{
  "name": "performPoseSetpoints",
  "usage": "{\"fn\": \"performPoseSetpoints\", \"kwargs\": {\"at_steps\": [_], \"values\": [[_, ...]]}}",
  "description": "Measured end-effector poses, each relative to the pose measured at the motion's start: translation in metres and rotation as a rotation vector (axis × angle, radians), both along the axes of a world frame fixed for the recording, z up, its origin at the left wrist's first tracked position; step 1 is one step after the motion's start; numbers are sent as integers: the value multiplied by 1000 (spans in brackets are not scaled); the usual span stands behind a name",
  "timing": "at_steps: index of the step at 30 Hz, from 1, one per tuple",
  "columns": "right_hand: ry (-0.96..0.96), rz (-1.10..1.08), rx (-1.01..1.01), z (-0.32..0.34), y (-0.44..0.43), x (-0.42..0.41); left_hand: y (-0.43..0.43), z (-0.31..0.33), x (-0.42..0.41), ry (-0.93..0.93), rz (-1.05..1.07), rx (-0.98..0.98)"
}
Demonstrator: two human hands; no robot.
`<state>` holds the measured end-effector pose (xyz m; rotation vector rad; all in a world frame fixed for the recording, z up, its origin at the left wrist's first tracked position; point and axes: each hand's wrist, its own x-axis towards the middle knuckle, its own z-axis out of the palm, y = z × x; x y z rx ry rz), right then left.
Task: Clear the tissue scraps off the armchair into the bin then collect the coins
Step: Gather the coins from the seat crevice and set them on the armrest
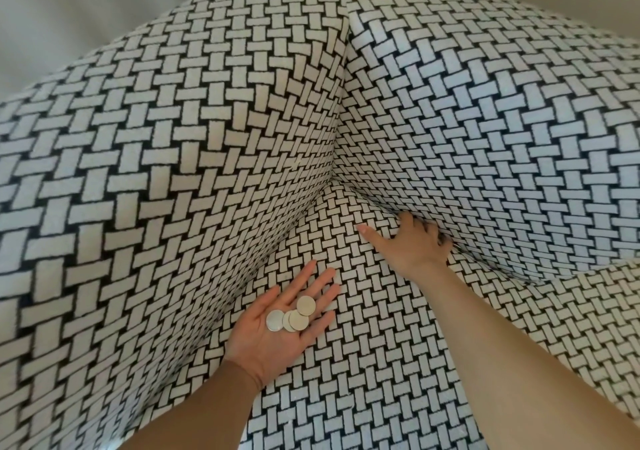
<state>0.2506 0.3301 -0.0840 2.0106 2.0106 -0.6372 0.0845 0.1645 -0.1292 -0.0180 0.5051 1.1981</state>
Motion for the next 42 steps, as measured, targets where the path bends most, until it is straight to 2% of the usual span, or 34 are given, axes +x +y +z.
{"fn": "performPoseSetpoints", "kwargs": {"at_steps": [7,12,20,30,32,37,42], "values": [[89,22,115,-2,-9,7,-1,1,0,-8,-1,-13],[86,79,185,-7,-15,10,-1,1,0,-13,-1,-23],[177,149,393,-23,-30,16,-2,1,0,8,0,3],[395,233,823,-34,-68,16,-1,-1,0,5,-9,18],[384,231,825,-31,-69,14,-1,-1,0,-9,-10,14],[189,314,690,-33,-66,15,-1,-2,0,-16,-12,6],[259,267,707,-34,-66,16,-2,-2,0,-1,-15,20]]}}
